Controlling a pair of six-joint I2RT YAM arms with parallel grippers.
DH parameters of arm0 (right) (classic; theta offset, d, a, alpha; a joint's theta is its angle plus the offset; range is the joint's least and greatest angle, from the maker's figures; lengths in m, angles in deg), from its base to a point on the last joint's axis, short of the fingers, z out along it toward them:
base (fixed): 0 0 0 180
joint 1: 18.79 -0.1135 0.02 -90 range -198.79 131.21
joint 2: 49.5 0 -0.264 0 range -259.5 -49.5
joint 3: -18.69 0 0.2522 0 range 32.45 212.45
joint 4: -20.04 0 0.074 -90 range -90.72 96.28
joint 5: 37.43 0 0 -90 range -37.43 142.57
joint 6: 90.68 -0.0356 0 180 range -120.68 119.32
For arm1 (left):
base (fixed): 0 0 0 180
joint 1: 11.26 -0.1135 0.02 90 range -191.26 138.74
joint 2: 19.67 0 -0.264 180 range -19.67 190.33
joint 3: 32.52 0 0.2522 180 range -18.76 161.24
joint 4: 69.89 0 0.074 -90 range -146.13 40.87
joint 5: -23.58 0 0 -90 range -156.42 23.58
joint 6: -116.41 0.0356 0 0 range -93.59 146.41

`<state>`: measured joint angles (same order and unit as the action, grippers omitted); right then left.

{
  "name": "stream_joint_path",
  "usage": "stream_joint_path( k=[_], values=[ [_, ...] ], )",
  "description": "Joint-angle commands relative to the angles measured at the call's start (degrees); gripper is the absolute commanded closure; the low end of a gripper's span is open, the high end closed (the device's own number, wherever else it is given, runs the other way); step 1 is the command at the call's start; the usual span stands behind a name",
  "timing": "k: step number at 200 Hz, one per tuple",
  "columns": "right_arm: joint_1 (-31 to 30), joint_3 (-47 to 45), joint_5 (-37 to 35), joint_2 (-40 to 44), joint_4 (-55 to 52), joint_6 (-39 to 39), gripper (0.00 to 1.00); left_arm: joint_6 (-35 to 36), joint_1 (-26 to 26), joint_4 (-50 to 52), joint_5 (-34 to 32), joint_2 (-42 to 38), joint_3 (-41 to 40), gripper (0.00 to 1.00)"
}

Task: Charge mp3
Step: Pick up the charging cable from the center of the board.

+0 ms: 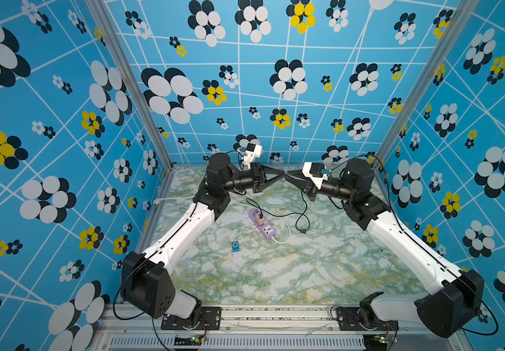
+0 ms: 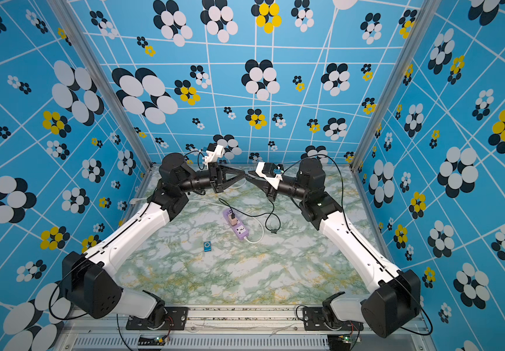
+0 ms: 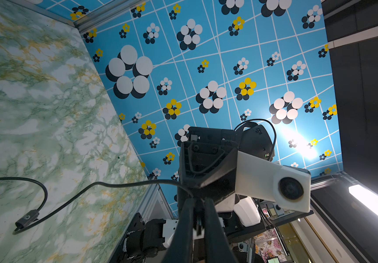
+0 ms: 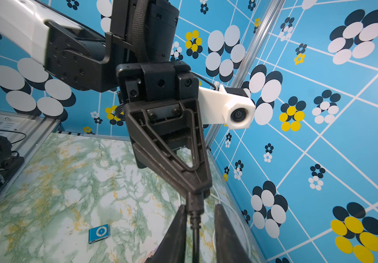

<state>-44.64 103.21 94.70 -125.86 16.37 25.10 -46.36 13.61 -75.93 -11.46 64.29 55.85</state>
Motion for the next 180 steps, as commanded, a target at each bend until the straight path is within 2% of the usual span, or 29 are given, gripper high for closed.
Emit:
stream_joint_path(
  k=[1,61,89,135,180],
  values=[
    [-0.3,0.0,0.8,-0.6,2.2,-1.8,0.76,-0.4,-0.1,-2.8,1.6,0.5,-0.9,1.00],
    [-0.8,1.0,1.4,-1.8,1.4,-1.7,0.77,-1.4,0.0,-4.2,1.8,0.8,-1.3,1.00],
    [-1.0,1.8,1.9,-2.1,1.1,-1.6,0.81,-1.8,0.0,-4.7,2.0,0.9,-1.3,1.00],
    [-1.0,-0.2,-0.1,-0.6,3.3,-1.7,0.69,-1.1,-0.4,-4.1,1.9,0.8,-1.6,1.00],
    [-0.9,-0.2,0.7,-0.1,1.7,-1.0,0.72,-1.4,-0.4,-4.5,1.9,0.9,-1.6,1.00]
  ],
)
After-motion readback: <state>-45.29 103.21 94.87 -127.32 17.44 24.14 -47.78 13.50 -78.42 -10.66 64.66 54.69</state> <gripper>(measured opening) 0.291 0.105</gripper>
